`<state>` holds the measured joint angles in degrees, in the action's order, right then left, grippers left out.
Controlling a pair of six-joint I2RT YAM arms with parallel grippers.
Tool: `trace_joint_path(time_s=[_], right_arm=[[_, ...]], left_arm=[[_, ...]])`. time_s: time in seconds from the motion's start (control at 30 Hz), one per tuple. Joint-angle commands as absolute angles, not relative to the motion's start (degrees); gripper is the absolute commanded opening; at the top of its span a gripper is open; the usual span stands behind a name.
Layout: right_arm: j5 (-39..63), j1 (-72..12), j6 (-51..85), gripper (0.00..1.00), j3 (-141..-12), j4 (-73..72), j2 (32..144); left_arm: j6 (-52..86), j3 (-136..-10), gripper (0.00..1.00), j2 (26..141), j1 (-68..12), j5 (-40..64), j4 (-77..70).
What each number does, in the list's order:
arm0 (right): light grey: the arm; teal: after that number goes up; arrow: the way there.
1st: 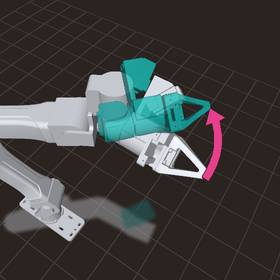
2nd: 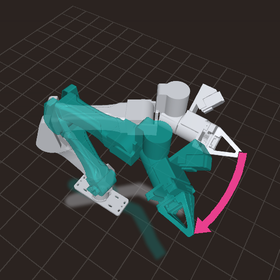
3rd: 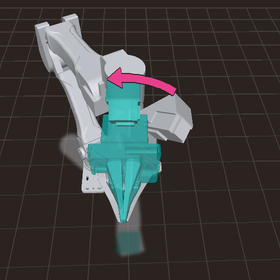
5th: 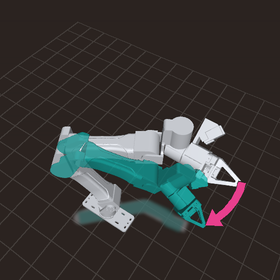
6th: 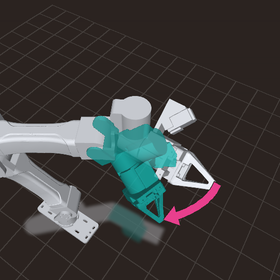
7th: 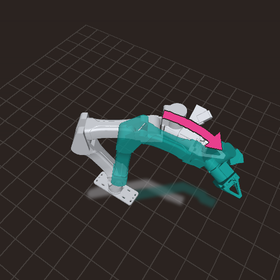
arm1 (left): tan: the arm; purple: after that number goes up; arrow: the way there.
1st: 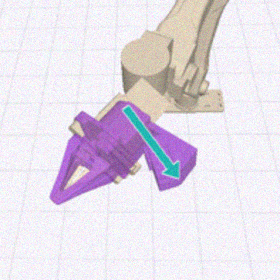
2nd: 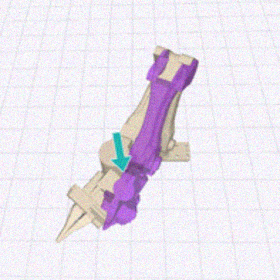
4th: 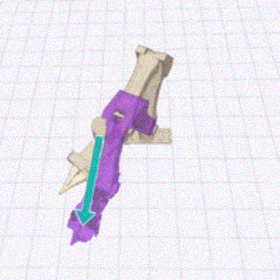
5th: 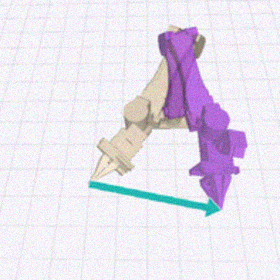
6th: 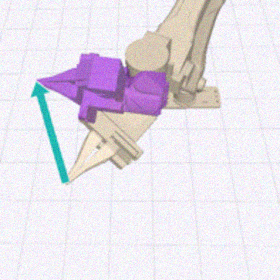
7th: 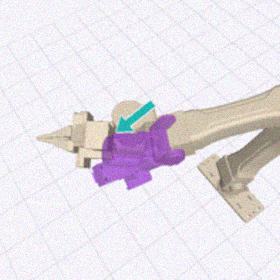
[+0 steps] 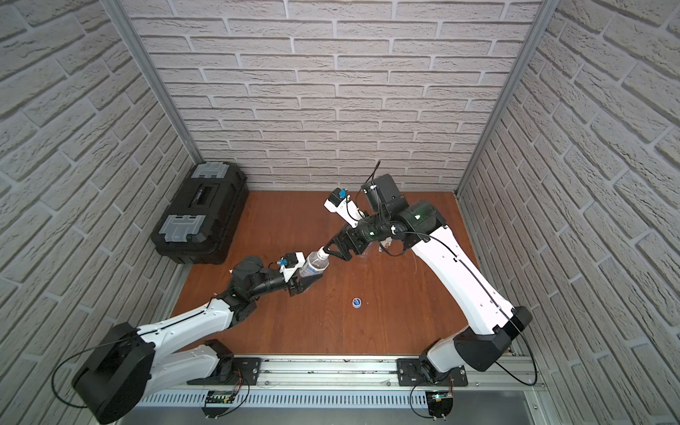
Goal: Screw on the bottle caps
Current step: Screw the bottle cap onto the plastic bottle.
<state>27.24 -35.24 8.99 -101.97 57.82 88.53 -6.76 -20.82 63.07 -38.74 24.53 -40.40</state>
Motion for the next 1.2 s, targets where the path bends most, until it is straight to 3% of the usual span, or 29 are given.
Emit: trace_joint_path(time_s=[0.0, 0.13, 0.3, 0.53, 0.83, 1.0, 1.17], right_arm=[[26.7, -33.9, -1.3, 0.94, -104.3, 60.7, 84.9], [25.5, -31.7, -14.3, 0.92, -104.6, 67.2, 84.2], [32.1, -31.4, -25.8, 0.91, -99.5, 62.2, 81.2], [36.9, -31.4, -45.0, 0.84, -100.8, 69.0, 85.0], [40.9, -31.8, -52.1, 0.76, -101.3, 68.2, 88.2], [39.9, -31.8, -52.6, 0.67, -103.0, 68.6, 90.3], [40.3, -31.8, -52.2, 0.66, -103.3, 67.4, 90.9]], left_arm=[[-4.0, -22.1, 0.41, 64.0, -36.5, 31.4, -44.3], [-2.7, -24.4, 0.4, 65.1, -34.1, 39.0, -41.4], [-2.4, -27.3, 0.4, 66.4, -31.4, 45.8, -36.8], [-5.9, -29.4, 0.4, 66.0, -30.4, 48.7, -30.5], [-6.7, -30.6, 0.4, 66.5, -29.8, 50.3, -28.9], [-6.5, -30.6, 0.4, 66.5, -30.0, 50.7, -28.9], [-6.4, -30.6, 0.4, 66.7, -29.9, 50.8, -28.9]])
